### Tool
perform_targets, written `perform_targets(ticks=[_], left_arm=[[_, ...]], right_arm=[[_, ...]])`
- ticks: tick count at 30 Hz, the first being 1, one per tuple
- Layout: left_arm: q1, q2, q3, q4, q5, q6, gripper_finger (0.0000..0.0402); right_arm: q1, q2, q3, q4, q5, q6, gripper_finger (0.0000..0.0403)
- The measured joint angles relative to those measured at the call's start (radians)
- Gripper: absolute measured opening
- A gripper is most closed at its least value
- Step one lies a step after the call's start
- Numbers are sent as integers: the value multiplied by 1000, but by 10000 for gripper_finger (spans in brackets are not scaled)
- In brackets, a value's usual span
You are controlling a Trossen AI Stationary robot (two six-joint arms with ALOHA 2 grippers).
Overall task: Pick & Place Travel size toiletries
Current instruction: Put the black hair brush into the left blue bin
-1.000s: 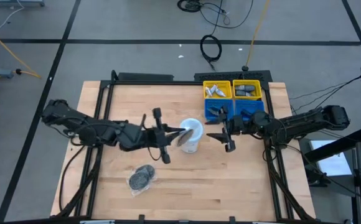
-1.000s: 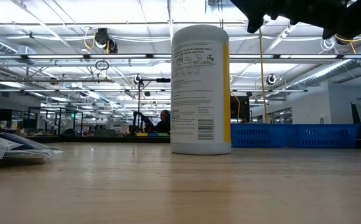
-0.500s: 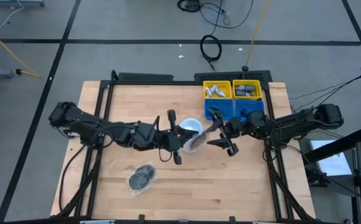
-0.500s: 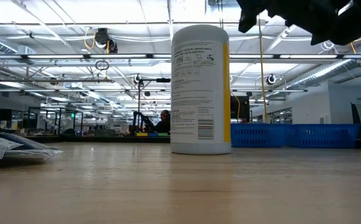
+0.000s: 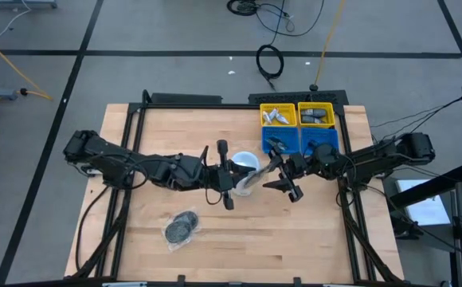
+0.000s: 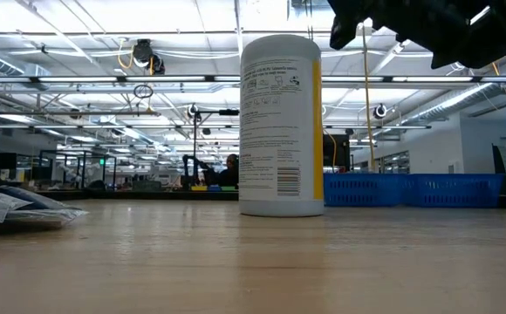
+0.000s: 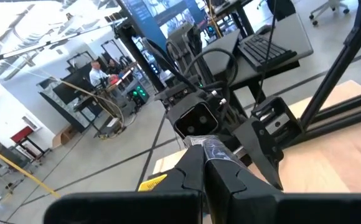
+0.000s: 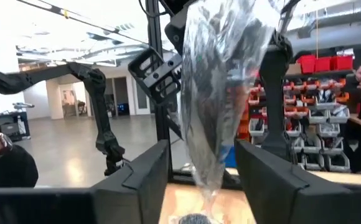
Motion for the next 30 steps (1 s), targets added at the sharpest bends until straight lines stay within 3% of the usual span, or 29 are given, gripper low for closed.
perform_targets(ticks=[12,22,26,30], left_arm=[[10,0,0,-4,1,-8,0],[19,0,0,-18,-8,-18,5],[18,0,0,-25,-35,3,39],[19,-8,0,-28,-143,32,94]], right_arm=[[-1,0,0,1,1,-33,13],[-2,0,0,-9,1,-36,4],[-2,0,0,-8,0,-35,2],[-2,-4,0,-9,0,-36,1]])
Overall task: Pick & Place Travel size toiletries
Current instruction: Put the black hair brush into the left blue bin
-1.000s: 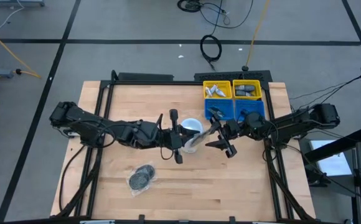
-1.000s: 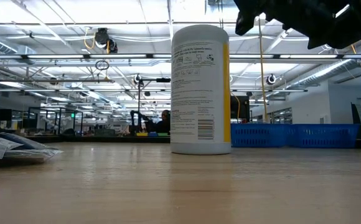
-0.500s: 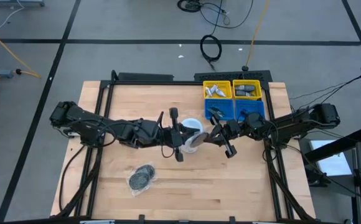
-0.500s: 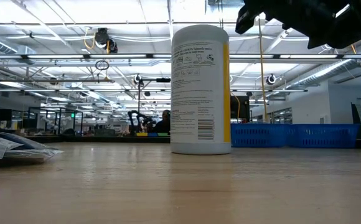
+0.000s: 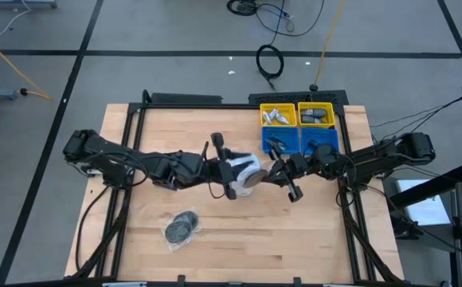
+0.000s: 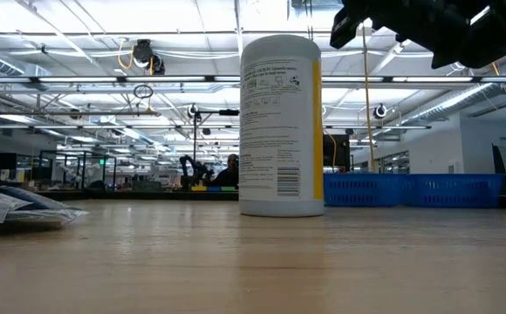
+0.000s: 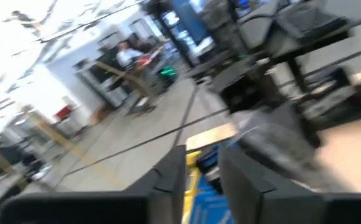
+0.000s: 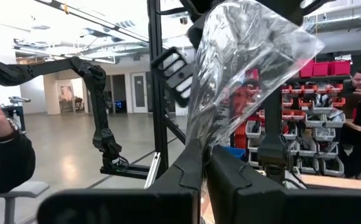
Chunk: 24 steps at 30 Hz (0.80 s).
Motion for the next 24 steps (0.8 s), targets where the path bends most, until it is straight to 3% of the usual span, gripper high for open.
perform_targets(ticks=[3,8,11,18,24], left_arm=[[-3,-16,0,-5,-97,5,134],[-39,-50,-1,-40,-425,10,179],[-53,-79,0,-122,-513,-32,189],[-87,-123,0,-465,-505,-319,181],[-112,-140,0,-745,-395,-574,165]], right_arm=[[0,-2,0,2,0,0,1],[-8,-14,0,-10,1,-4,1],[-25,-45,0,-62,42,-9,1],[-60,-139,0,-249,194,-72,0],[-100,-240,-1,-440,336,-110,0]])
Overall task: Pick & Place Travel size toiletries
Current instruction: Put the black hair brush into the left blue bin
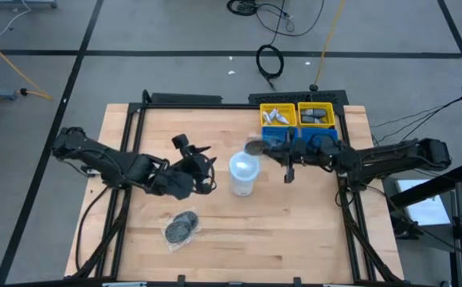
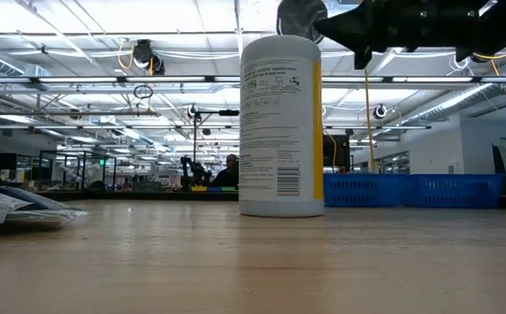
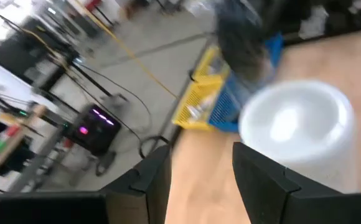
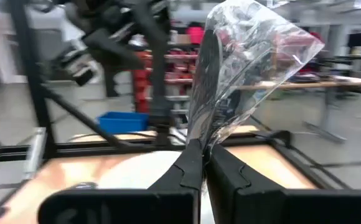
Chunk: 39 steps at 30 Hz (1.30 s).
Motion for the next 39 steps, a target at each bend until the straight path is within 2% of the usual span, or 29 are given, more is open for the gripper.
perform_targets(ticks=[3,7,14,19,31,39], left_arm=[[-11,0,0,-79,17,-64,160],[-22,0,0,-172,28,-152,159],[-21,0,0,-341,108,-339,159],[-10,0,0,-420,205,-458,159],[-11,0,0,-478,346,-577,159],[-11,0,0,-509,351,-628,159]], right_arm=[[-9,-45,0,-62,66,-26,0],[-13,-91,0,-193,219,-73,0],[-13,-105,0,-361,412,-103,0],[-13,-105,0,-453,538,-130,0],[-13,-37,0,-653,687,-183,0],[-50,48,61,-790,732,-209,0]])
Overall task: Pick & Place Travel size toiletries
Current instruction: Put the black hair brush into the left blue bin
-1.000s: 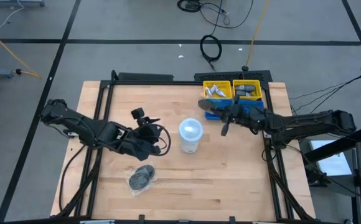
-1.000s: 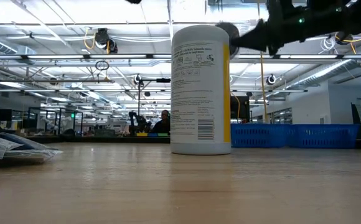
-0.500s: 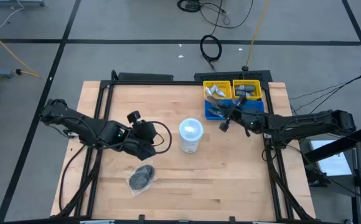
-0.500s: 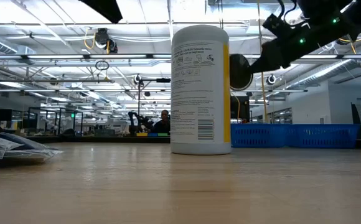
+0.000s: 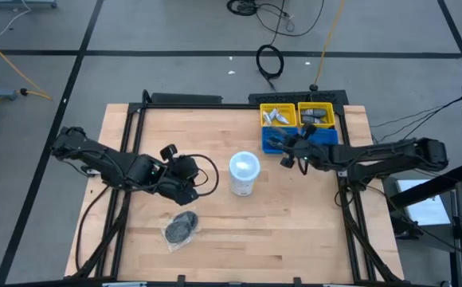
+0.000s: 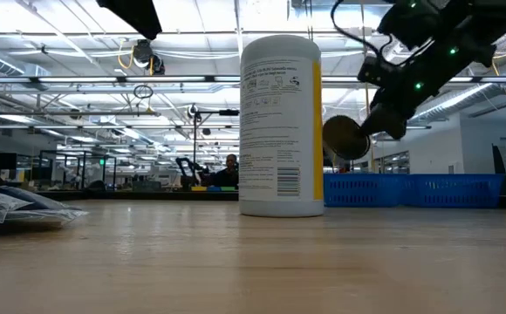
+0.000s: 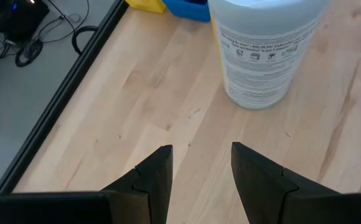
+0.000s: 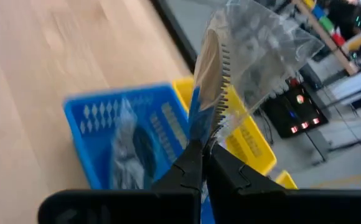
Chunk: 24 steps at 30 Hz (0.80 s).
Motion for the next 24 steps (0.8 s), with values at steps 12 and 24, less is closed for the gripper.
perform_targets(ticks=[12,24], left_arm=[[-6,0,0,-8,30,-15,159],[-10,0,0,-16,58,-24,159]], right_arm=[[-33,131,82,-228,-21,-19,0],[-34,176,82,-239,-22,-22,12]])
